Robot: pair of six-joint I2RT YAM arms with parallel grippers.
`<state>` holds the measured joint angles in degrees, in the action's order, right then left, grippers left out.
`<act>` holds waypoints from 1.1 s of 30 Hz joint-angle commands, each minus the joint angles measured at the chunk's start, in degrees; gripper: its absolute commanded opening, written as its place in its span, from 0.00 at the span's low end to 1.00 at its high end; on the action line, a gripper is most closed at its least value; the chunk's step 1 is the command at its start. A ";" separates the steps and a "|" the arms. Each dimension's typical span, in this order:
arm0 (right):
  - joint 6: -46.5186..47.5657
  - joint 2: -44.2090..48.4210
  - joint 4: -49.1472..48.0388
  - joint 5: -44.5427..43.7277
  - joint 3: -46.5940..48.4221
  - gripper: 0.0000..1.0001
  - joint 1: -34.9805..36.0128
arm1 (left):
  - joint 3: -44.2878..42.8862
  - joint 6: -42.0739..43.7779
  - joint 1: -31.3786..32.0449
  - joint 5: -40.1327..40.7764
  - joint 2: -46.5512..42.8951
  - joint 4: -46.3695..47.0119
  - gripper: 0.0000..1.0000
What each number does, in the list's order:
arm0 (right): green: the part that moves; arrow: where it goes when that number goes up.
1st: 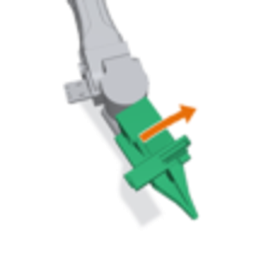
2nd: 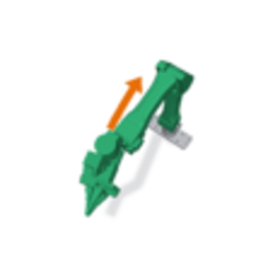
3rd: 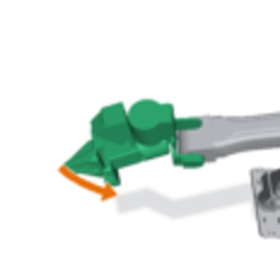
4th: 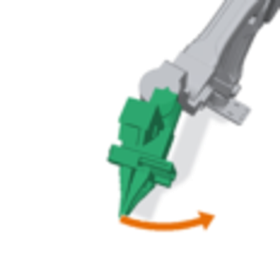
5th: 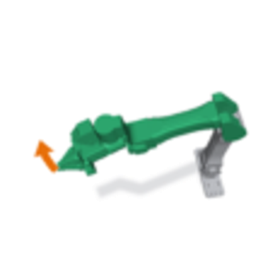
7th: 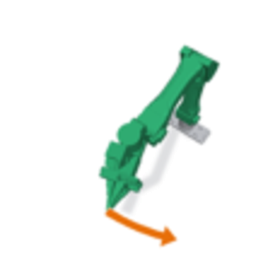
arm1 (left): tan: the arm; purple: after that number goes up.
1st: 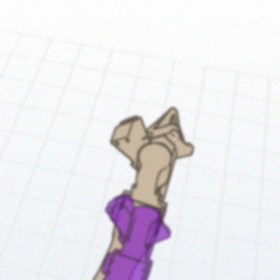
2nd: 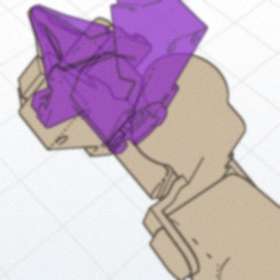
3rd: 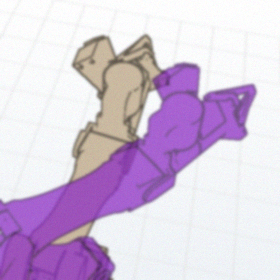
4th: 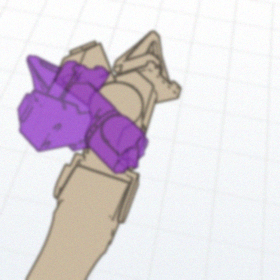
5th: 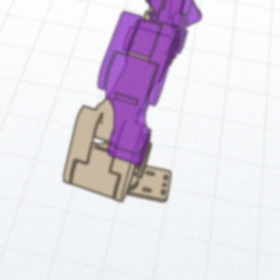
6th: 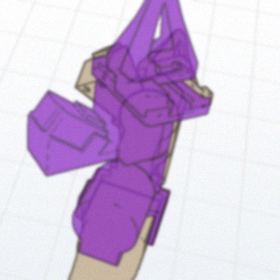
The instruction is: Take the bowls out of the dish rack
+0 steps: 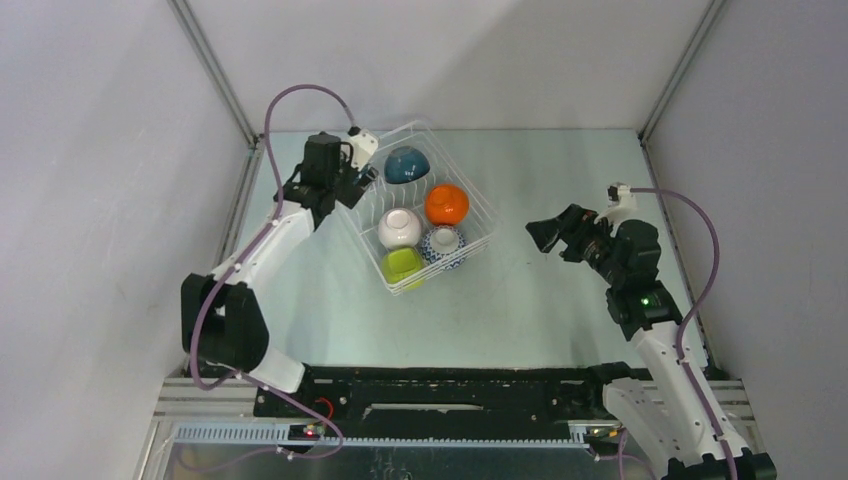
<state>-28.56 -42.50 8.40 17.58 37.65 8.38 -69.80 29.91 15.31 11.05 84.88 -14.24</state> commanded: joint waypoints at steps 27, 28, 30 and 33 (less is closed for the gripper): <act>2.77 0.04 -0.79 -3.43 0.69 1.00 2.32 | -23.70 15.75 1.48 -0.64 20.81 -19.50 1.00; 2.83 0.08 -0.81 -3.63 0.72 1.00 2.35 | -23.74 16.09 1.52 0.61 21.02 -19.17 1.00; 2.92 0.06 -0.76 -3.90 0.67 1.00 2.34 | -24.02 16.88 1.56 2.15 21.62 -18.91 1.00; 2.95 -0.23 -1.36 -4.30 0.67 0.99 2.43 | -25.03 17.98 1.65 3.79 23.15 -18.92 1.00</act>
<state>-27.05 -43.31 8.36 14.61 37.65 10.26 -90.52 45.12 16.56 11.53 106.59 -33.69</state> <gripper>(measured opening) 0.993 0.996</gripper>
